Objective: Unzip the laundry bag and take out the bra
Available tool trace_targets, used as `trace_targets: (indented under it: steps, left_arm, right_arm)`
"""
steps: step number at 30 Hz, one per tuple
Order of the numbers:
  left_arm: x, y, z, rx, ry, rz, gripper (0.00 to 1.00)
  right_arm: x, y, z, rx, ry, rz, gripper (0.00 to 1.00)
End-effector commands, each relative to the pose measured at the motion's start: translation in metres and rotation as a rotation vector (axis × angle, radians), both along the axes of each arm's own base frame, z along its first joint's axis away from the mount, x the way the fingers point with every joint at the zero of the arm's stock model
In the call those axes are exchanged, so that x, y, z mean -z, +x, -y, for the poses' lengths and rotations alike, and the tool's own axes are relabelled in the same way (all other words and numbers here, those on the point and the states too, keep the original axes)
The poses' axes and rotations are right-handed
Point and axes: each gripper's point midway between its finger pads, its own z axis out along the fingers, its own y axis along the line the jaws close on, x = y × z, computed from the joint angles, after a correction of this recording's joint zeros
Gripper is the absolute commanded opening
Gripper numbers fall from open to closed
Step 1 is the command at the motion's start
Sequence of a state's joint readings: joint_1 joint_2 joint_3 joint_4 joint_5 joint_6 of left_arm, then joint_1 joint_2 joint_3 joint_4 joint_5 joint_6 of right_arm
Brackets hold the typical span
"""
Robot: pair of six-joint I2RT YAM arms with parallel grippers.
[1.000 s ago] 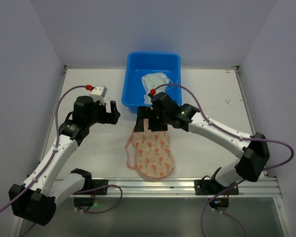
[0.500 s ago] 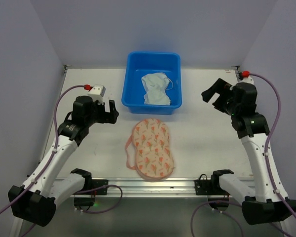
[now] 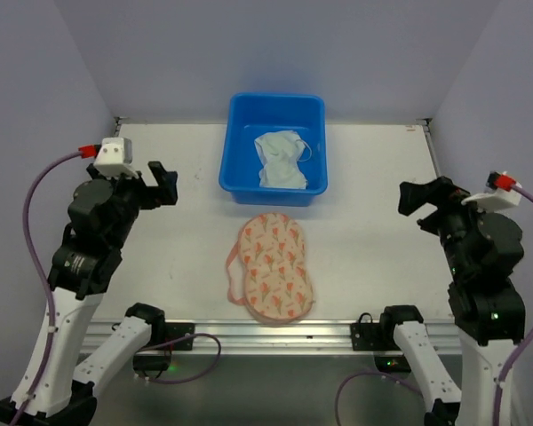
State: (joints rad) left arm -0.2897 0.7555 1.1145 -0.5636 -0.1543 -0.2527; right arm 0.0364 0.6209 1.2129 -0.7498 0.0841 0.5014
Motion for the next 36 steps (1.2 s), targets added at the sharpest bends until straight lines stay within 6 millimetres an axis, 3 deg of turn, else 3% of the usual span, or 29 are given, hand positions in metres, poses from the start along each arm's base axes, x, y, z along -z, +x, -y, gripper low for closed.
trace_targets:
  steps: [1, 5, 10, 15, 22, 36]
  left_arm:
    - [-0.048, -0.024, -0.034, -0.151, -0.025, 0.113, 1.0]
    - [-0.079, -0.047, -0.051, -0.204, -0.03, 0.203, 1.0]
    - [-0.106, -0.071, -0.059, -0.205, -0.044, 0.283, 1.0]
    - [-0.111, -0.084, -0.066, -0.224, -0.055, 0.327, 1.0]
    - [-0.097, -0.078, -0.063, -0.213, -0.059, 0.32, 1.0]
    - [-0.091, -0.07, -0.057, -0.196, -0.055, 0.302, 1.0]
  right_arm:
    - [-0.035, -0.04, 0.014, 0.036, -0.102, 0.122, 0.99]
    - [-0.06, -0.08, 0.02, 0.054, -0.174, 0.256, 0.99]
    - [-0.077, -0.114, 0.019, 0.03, -0.219, 0.403, 0.99]
    - [-0.08, -0.138, 0.021, 0.029, -0.234, 0.5, 0.99]
    - [-0.087, -0.154, 0.02, 0.024, -0.242, 0.588, 0.99]
    - [-0.093, -0.161, 0.02, 0.02, -0.241, 0.629, 0.99]
